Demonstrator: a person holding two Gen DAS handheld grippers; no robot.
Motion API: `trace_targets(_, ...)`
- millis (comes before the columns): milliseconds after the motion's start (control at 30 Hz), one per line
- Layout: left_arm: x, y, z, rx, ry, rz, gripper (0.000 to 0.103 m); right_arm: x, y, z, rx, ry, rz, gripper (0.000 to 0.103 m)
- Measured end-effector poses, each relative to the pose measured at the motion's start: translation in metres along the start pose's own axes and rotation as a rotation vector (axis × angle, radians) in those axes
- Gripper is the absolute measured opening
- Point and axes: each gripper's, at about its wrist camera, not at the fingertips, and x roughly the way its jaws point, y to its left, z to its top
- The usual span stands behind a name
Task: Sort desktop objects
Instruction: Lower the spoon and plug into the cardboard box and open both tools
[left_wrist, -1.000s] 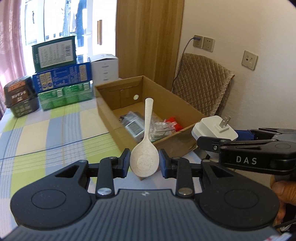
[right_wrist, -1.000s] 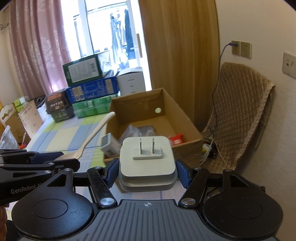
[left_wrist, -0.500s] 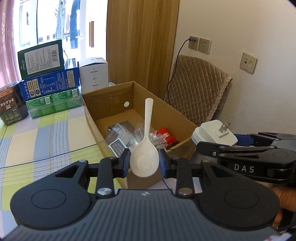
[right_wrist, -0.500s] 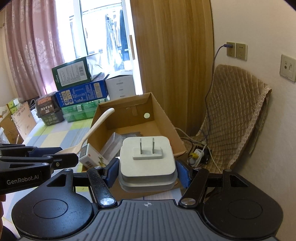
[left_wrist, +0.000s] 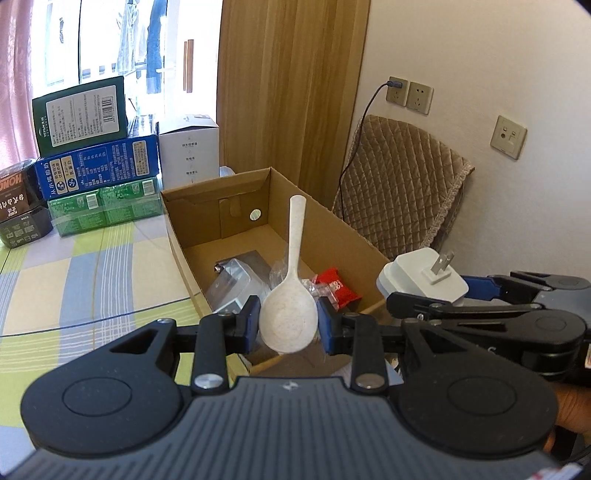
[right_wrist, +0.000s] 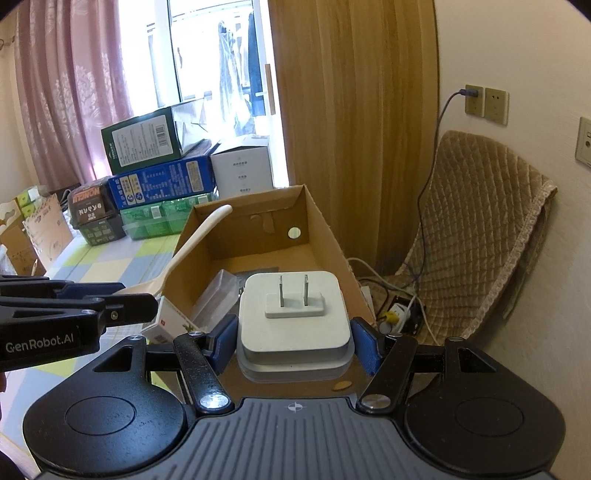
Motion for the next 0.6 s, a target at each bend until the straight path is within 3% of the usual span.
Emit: trace_targets(600, 0.034, 0.011, 0.03, -0.041, -0.01, 0.011, 0.028, 0.043, -0.009, 0.032, -0.047, -0.002, 0.004, 0.062)
